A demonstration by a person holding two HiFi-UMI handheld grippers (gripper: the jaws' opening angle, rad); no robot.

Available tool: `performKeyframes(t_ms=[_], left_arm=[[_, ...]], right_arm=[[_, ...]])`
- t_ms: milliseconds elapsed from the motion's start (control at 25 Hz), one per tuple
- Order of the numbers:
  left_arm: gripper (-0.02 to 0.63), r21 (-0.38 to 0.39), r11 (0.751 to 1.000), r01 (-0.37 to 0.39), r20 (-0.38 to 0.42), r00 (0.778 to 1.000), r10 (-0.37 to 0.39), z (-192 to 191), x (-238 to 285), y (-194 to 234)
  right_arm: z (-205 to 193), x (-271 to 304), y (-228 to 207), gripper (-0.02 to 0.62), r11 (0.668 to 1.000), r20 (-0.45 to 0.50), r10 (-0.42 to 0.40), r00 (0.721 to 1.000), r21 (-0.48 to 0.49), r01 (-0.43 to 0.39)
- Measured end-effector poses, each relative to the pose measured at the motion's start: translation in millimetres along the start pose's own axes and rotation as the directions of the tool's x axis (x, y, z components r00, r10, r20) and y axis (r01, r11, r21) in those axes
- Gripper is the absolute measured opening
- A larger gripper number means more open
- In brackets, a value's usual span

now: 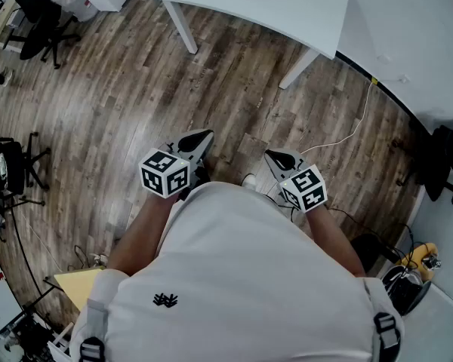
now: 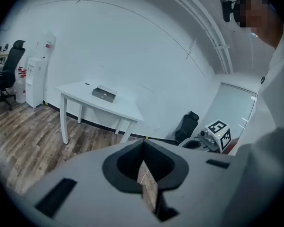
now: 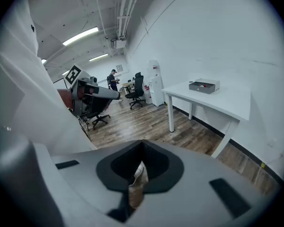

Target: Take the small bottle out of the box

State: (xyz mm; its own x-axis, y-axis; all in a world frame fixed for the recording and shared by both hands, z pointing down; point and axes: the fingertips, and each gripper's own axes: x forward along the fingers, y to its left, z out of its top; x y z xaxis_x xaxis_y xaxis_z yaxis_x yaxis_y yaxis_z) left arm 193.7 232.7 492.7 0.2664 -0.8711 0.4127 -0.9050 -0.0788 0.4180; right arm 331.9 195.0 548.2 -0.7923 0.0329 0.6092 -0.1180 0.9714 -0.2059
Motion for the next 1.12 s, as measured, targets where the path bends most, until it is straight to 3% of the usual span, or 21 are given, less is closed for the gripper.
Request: performKeyframes(t_ms=[120,320,560,720,960,1120], left_arm=[[0.006,0.011,1.0,0.027,0.001,1.0,-0.027,13,-19,25],[0.006,-0.073,0.996,0.042,0.035,0.999,-0.04,30,-58,83],[0.006,-0.014,0.998,0.056,-0.023,0.998,-0.056,36,-91,141],[0.006,-0.026,0.997,0.072,-0.036,0.997,-0.073,37,-95,173],[0.006,-0.097,0.99,0.104,0.016,0.995,-0.103,62,-60,193],[0.006,-0.096,0.994,0.057,0.023,0.998,-0.055,91,-33,218]], right_arm=[[27,25,13,0.005,1.0,0.01,-0.006,1.0,0.01,0.006],[71,74,30,0.005,1.0,0.005,-0.011,1.0,-0.018,0.011],[116,131,52,0.005,1.0,-0.006,-0.015,1.0,0.002,0.015],[137,154,63,0.006,1.0,-0.003,-0.001,1.0,0.025,0.001],[148,166,25,0.009,0.999,-0.027,-0.018,0.999,0.034,0.019],[170,193,-16,0.011,0.997,0.01,0.022,1.0,0.074,-0.023]])
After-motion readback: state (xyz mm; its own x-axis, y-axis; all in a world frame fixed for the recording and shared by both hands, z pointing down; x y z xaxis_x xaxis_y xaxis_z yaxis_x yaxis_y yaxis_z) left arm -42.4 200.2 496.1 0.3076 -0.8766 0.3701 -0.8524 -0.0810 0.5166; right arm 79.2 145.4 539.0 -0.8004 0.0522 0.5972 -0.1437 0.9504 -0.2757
